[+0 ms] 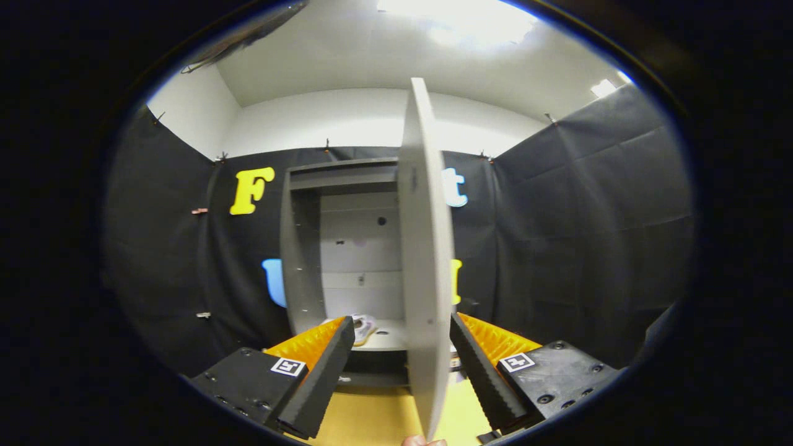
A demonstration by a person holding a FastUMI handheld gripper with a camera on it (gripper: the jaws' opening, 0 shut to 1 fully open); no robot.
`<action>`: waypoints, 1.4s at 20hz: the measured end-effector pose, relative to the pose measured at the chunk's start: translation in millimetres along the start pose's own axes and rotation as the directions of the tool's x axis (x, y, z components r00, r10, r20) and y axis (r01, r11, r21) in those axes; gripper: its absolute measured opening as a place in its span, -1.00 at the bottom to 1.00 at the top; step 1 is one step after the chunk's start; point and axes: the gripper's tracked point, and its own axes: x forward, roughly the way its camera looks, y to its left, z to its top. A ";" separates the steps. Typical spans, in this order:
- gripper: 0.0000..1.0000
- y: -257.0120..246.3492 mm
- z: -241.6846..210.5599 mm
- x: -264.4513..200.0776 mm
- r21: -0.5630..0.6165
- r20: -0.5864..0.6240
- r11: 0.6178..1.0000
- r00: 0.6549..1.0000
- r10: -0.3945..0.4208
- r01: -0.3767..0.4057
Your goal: Open the shoe cabinet door, grab the shoes and put them into the shoe cabinet, then close the shoe cabinet door.
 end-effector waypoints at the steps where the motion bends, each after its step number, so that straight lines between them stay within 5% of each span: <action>1: 0.95 -19.3 -0.3 -1.2 0.001 -0.008 0.999 0.999 -0.043 0.043; 5: 0.95 -74.7 -12.2 13.7 0.022 -0.032 0.984 0.984 -0.177 0.178; 9: 0.95 -107.7 -38.0 42.8 -0.008 -0.105 0.976 0.971 -0.216 0.216; 20: 0.95 -81.8 -59.9 64.2 0.020 -0.182 0.987 0.971 -0.154 0.160; 28: 0.95 12.5 -73.3 64.9 0.081 -0.208 0.997 0.978 0.026 -0.010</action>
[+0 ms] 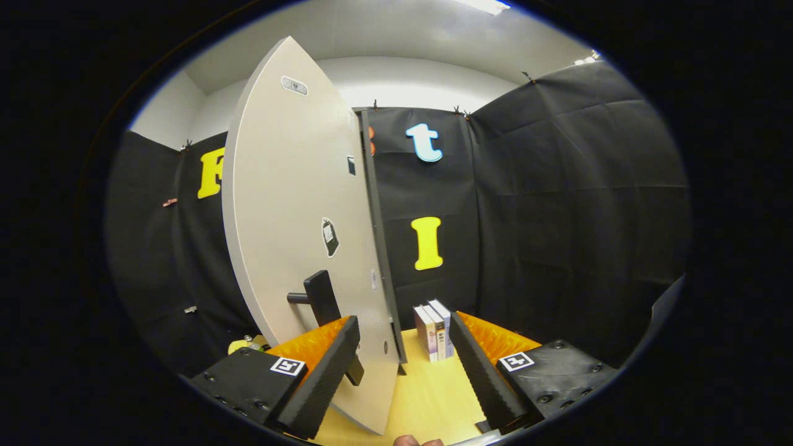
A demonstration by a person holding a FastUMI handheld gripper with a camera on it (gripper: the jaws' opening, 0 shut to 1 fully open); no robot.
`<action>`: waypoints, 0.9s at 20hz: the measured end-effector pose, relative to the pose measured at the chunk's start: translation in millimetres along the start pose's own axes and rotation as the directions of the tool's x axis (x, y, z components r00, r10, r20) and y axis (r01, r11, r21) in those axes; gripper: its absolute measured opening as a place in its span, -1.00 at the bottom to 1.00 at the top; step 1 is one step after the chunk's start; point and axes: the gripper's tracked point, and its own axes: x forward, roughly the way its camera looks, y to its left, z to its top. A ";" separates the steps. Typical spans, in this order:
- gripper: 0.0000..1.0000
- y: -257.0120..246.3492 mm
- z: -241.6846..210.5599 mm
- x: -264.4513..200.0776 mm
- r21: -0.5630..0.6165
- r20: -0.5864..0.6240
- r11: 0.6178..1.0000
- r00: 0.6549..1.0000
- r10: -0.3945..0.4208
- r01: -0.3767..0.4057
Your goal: Open the shoe cabinet door, grab the shoes and put them into the shoe cabinet, then close the shoe cabinet door.
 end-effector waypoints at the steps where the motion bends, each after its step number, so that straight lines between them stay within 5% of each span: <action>1: 0.95 14.0 -3.1 2.7 0.005 -0.006 1.000 1.000 0.028 -0.028; 9: 0.95 114.7 -20.7 28.1 0.044 -0.060 0.967 0.965 0.254 -0.252; 18: 0.95 111.5 -11.3 39.0 -0.084 -0.029 0.978 0.982 0.189 -0.191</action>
